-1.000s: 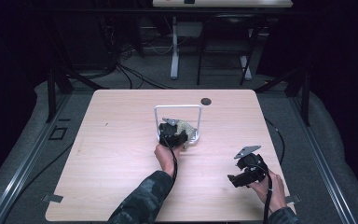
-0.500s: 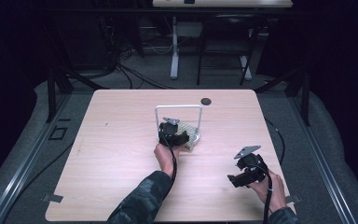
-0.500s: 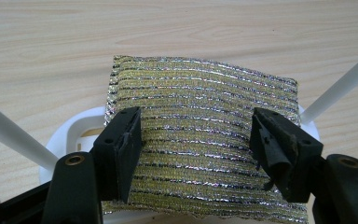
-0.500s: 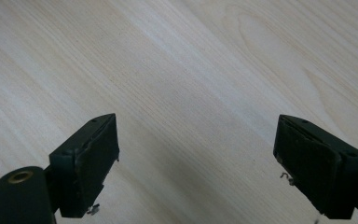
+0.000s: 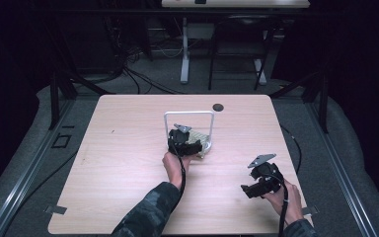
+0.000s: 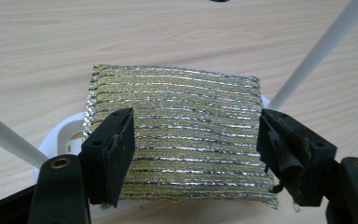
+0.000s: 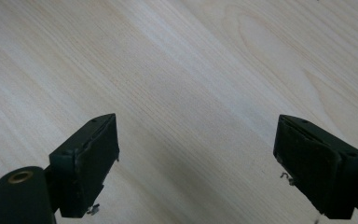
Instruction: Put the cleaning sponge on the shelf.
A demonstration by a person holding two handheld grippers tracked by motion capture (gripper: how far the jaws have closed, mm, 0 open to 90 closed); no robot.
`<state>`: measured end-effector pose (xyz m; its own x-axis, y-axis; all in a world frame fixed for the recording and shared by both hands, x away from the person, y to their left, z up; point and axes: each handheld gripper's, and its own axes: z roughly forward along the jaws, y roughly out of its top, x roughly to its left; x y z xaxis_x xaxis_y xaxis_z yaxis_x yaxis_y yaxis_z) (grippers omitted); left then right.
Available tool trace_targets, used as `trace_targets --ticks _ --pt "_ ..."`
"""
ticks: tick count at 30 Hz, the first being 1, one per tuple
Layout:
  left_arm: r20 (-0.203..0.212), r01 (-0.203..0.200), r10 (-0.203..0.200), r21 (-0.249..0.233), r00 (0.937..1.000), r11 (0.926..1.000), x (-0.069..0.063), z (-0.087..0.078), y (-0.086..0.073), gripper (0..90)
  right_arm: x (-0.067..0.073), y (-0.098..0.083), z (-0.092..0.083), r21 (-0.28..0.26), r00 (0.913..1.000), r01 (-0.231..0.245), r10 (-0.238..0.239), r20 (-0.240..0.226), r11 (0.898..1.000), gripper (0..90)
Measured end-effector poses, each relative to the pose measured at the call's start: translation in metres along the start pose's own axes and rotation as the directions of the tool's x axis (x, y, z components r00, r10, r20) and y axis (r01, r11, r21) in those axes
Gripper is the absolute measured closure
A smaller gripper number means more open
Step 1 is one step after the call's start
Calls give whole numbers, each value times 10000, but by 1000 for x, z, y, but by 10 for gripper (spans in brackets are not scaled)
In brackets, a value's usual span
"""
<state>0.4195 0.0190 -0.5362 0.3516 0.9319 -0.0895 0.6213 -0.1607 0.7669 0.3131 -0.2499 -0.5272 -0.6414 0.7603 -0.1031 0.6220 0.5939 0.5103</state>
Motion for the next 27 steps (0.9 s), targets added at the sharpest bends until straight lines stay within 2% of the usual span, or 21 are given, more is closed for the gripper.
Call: trace_targets --ticks 5,13,17,23,27 --pt "341 -241 241 13 9991 9997 -2 -11 3 227 0 0 0 -42 10000 -62 62 -58 10000 134" --pt "1011 -730 736 -99 9922 9973 1 -39 6 160 0 1 -1 -103 10000 -69 69 -44 9999 133" --pt "1308 -1026 1024 -52 9861 9947 11 -54 8 144 1 1 -1 -105 10000 -79 79 -25 9999 132" --pt "1373 -1183 1187 -112 9834 9929 22 -69 7 124 1 1 -2 -92 10000 -92 92 6 9999 133" --pt "1493 -1374 1365 -41 9793 9905 30 -81 3 109 2 1 -1 -74 9999 -95 95 -33 9999 132"
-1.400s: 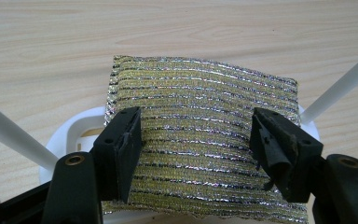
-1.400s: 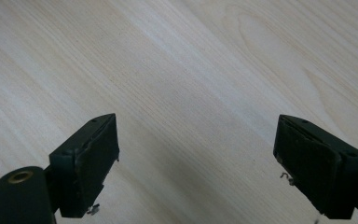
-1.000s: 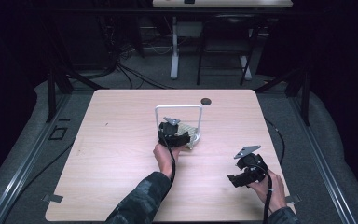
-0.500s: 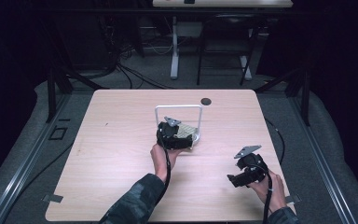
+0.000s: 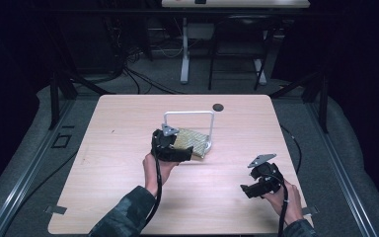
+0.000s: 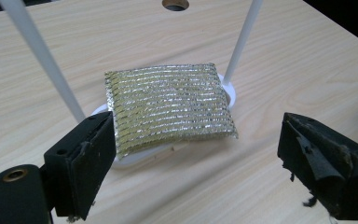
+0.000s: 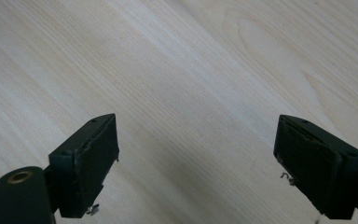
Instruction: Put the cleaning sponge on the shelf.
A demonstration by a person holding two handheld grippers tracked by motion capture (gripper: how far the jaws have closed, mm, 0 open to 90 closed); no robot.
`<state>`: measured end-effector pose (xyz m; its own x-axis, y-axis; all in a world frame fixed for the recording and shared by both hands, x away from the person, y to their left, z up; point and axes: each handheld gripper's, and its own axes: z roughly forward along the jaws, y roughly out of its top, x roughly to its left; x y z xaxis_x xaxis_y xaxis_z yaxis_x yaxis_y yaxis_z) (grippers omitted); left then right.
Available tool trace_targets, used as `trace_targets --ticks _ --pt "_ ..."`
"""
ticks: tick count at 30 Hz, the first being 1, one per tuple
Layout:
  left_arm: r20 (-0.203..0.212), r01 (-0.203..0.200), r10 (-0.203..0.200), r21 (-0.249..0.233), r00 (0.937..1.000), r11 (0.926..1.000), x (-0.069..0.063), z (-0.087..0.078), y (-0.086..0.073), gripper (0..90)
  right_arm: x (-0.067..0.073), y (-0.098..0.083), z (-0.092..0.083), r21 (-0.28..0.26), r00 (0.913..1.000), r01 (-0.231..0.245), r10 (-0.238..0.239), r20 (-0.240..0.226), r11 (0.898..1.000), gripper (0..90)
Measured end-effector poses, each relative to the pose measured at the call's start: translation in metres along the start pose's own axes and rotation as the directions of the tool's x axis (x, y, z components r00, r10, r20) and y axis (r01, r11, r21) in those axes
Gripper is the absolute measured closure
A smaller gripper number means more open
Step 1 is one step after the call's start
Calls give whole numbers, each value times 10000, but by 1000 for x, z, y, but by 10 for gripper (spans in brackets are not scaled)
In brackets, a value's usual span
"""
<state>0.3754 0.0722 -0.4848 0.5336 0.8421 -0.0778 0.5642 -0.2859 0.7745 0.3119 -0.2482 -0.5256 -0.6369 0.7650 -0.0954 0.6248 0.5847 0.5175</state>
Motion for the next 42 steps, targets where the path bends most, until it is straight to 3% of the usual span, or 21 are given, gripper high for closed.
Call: trace_targets --ticks 16,25,32,34,40,42 --pt "-32 -219 223 852 9997 9961 32 -42 -28 9 0 0 0 63 10000 43 -43 25 10000 132" --pt "-185 3 15 937 9998 9956 52 -65 -50 0 1 0 1 112 9999 103 -103 68 9999 133" --pt "-395 84 -33 1290 9992 9916 71 -79 -75 0 2 -1 1 107 9999 101 -102 66 9999 133" --pt "-565 352 -271 1472 9980 9885 79 -84 -89 0 3 0 2 154 9998 181 -183 104 9997 133" --pt "-824 626 -488 1735 9954 9828 94 -93 -108 0 5 0 3 196 9998 170 -171 77 9997 134" --pt "-903 681 -539 1623 9945 9844 101 -98 -117 0 5 0 4 233 9997 229 -231 90 9995 134"
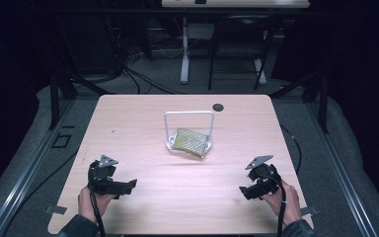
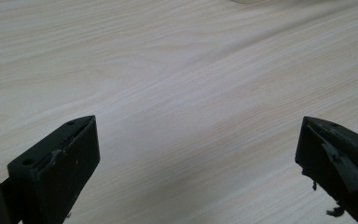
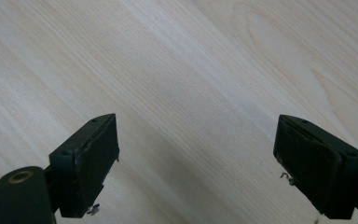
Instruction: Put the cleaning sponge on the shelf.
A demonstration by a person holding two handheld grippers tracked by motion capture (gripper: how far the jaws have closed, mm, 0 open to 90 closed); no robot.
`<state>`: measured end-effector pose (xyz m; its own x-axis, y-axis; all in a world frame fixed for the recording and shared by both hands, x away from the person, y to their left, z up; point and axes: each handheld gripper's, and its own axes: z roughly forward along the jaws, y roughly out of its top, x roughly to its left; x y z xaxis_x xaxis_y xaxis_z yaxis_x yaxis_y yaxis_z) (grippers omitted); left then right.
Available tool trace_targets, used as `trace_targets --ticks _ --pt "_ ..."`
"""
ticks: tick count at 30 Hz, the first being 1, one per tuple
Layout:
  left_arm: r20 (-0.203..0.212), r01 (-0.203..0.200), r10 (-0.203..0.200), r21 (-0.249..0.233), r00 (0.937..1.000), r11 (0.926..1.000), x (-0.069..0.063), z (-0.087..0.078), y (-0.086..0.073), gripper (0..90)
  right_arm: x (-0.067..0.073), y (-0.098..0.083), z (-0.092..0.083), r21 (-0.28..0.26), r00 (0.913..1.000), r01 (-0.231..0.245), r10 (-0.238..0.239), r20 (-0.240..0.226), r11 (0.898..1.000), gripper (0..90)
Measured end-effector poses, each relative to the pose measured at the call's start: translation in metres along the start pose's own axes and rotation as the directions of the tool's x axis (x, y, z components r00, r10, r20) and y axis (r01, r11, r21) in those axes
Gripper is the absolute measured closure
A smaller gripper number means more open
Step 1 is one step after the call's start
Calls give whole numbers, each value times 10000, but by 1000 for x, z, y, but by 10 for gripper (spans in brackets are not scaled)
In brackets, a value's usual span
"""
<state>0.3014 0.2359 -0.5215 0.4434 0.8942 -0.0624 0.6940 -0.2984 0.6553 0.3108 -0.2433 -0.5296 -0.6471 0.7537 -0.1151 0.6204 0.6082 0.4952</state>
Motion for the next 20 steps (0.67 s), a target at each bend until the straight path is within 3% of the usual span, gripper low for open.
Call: trace_targets --ticks 5,14,20 --pt "-45 103 -102 86 9999 9999 6 1 -6 0 0 0 1 25 10000 7 -7 -54 10000 134" --pt "276 -447 431 609 9987 9971 4 11 -4 0 -2 -1 4 157 9998 17 -14 -187 9999 137" --pt "287 -446 429 607 9987 9972 7 12 -2 0 -2 -2 4 148 9998 86 -83 -192 9999 138"
